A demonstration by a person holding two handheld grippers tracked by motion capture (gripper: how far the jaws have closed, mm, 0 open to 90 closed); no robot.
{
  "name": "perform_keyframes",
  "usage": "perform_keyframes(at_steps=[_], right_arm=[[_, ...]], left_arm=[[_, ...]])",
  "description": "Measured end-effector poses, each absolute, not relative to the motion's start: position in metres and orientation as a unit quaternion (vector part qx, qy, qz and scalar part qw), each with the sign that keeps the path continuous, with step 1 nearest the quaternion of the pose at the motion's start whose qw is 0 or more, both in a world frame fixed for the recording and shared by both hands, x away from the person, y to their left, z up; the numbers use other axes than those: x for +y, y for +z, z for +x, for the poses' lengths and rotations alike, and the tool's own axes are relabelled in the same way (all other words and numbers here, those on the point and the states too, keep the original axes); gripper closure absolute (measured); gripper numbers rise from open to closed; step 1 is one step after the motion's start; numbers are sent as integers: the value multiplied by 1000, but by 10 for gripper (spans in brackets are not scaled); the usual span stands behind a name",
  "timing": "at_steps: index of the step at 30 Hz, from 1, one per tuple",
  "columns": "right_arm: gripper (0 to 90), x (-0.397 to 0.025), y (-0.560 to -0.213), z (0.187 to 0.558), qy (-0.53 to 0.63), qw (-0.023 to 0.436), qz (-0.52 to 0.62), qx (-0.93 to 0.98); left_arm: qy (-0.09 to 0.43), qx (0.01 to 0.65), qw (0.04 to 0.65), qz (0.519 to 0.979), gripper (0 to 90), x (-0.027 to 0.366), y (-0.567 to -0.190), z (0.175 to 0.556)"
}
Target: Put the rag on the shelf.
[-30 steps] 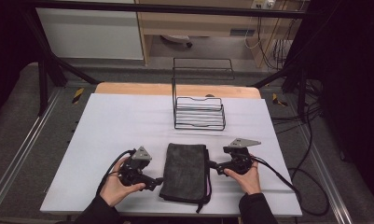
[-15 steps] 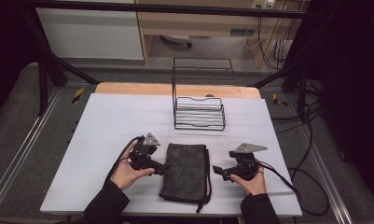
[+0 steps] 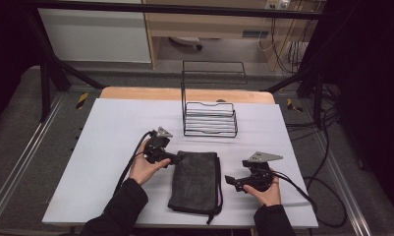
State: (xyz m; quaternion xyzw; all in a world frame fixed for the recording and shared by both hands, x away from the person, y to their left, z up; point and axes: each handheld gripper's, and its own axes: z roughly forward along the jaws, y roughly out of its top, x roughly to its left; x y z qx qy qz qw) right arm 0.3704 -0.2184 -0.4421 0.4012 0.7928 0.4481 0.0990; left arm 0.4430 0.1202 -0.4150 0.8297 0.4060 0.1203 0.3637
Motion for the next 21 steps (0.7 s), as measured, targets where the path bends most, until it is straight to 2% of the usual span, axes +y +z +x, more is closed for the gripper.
perform_keyframes(at_steps=[11,21], right_arm=[[21,-218,-442,370,448,98,404,791],[29,-218,-441,372,454,96,410,785]], left_arm=[[88,418,343,837,460,112,-432,454],[49,413,334,846,651,110,-436,450]])
